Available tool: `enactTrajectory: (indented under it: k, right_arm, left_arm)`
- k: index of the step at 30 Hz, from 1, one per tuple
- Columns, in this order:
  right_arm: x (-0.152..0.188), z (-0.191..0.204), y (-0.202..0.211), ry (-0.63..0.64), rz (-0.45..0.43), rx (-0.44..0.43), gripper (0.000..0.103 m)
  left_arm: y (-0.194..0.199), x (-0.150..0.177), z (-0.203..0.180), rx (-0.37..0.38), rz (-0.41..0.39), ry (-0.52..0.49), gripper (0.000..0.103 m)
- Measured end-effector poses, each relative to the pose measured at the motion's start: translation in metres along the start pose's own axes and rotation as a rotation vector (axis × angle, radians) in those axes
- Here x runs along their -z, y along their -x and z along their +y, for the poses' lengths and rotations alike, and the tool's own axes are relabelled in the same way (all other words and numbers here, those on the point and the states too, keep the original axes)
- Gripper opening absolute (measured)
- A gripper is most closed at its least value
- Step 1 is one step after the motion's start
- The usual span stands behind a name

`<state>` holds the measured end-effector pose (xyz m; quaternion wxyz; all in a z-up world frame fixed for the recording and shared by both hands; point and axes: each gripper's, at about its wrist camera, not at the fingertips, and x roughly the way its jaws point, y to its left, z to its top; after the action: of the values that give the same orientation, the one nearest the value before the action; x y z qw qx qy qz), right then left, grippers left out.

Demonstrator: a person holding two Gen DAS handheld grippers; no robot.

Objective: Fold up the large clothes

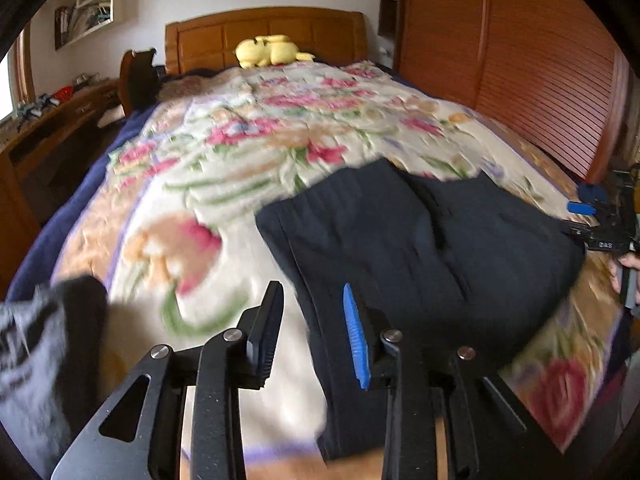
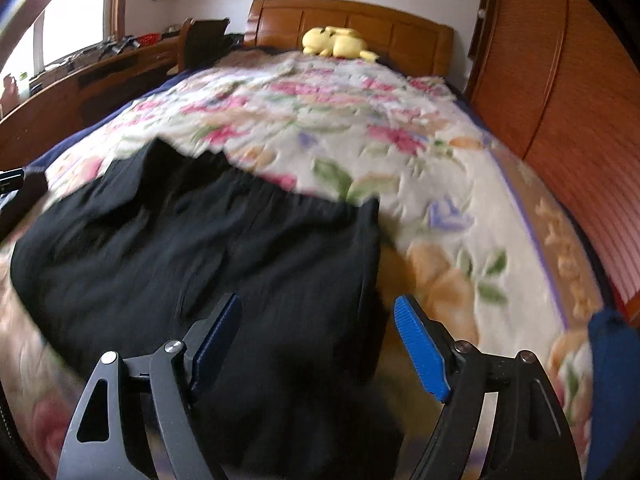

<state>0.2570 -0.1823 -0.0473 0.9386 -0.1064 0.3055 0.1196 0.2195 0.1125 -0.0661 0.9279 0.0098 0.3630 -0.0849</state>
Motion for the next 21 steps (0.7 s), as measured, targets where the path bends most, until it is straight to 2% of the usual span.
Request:
enactTrajectory:
  k: [4,9,15,21]
  right_arm:
    - [0.02,-0.007,0.007,-0.016,0.013,0.007,0.081]
    - [0.031,-0.023,0.009,-0.058,0.006,0.039,0.09]
    - [0.053,-0.033,-0.007,-0.173,0.031,-0.043,0.094]
    - [0.063,-0.048,-0.017,-0.249,0.039,-0.117,0.098]
  left_arm:
    - [0.009,0.034,-0.008,0.035,0.036,0.01,0.032]
    - [0.013,0.056,-0.015,0.037,0.064,0.009,0.033]
    - [-0.008,0.074,-0.013,0.014,0.136,0.017,0.034]
    - [-0.022,0.083,-0.008,0.006,0.149,0.051,0.036]
